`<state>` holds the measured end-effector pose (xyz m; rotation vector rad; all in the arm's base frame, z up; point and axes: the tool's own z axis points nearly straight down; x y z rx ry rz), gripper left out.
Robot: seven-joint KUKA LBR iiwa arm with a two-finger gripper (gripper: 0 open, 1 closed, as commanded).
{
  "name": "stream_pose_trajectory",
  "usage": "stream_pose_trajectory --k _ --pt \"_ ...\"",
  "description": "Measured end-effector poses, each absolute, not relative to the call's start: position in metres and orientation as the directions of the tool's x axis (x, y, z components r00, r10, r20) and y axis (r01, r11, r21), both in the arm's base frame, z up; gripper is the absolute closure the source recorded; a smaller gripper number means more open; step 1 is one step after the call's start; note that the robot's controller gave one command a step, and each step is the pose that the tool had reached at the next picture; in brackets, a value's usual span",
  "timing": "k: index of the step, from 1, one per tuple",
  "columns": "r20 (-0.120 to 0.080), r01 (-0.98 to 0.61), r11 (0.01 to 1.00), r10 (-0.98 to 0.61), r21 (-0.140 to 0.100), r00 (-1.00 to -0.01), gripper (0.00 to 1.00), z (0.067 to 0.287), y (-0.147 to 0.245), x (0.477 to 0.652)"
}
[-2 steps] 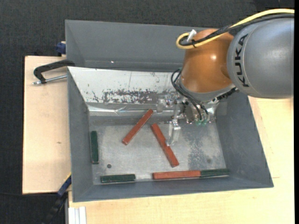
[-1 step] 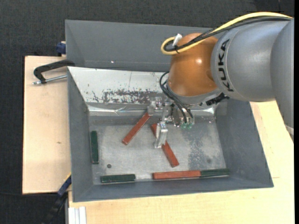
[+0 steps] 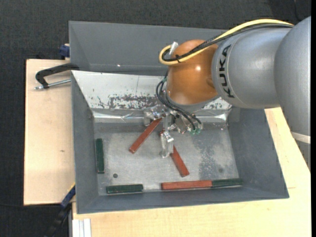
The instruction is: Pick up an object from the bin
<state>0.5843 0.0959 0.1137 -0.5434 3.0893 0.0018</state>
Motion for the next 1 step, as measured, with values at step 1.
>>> stream_pose_trajectory --k 1 --pt "-0.008 -0.42 0.907 -0.42 0.0 -0.907 1.0 0.0731 0.103 0.5837"
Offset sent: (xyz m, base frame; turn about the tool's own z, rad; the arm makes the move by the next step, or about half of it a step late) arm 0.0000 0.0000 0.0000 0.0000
